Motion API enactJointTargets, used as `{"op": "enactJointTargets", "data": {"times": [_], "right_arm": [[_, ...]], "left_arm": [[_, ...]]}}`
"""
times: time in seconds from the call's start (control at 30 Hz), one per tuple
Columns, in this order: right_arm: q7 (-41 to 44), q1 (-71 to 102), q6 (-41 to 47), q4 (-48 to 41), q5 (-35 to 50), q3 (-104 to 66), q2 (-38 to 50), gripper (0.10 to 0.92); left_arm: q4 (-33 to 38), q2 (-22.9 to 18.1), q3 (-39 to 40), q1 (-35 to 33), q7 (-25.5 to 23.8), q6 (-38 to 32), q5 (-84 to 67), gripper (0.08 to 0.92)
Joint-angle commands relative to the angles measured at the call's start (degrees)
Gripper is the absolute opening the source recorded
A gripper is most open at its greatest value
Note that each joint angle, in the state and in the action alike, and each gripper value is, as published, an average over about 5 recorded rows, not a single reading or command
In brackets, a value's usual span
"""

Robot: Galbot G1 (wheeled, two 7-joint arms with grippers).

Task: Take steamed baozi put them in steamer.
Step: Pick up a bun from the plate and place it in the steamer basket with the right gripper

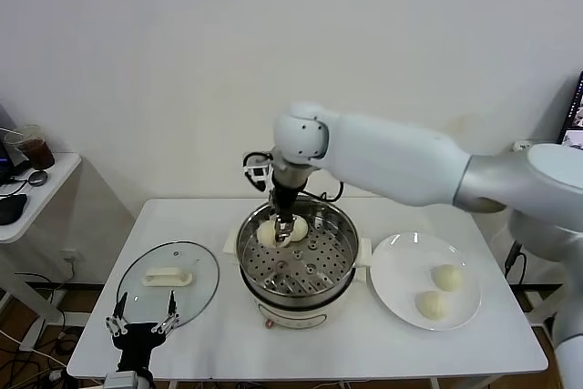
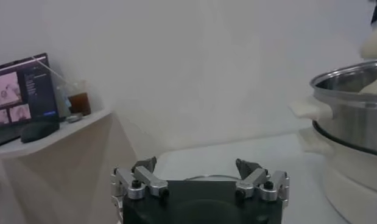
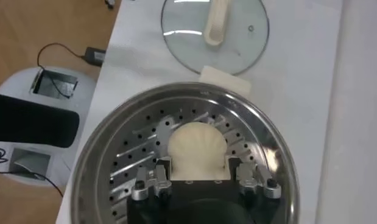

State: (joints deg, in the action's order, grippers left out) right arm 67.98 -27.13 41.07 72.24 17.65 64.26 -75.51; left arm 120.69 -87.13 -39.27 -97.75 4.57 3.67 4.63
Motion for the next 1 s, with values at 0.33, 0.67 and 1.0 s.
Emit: {"op": "enactJointTargets", "data": {"times": [0.33,0.67,1.0], "right_arm": [[-2.66,5.22,0.54,-4.17,-3.92,0.27,-4.42,0.555],[-3.26,5.84,0.51,-3.93,-4.12,0.21,-4.69,0.651],[-2.49,3.54,0.21,1.73,-4.73,-1.92,1.74,0.821]], "left_arm": [[-0.50,-0.03,0.57,0.36,0.31,-0.13,0.14,0.823],[-0.77,-0.12,0.85,0.62,0.11,-0.10,0.06,0.823],[-1.33,-0.61,0.85,1.07,-0.19,-0.02,0.06,0.823]]}}
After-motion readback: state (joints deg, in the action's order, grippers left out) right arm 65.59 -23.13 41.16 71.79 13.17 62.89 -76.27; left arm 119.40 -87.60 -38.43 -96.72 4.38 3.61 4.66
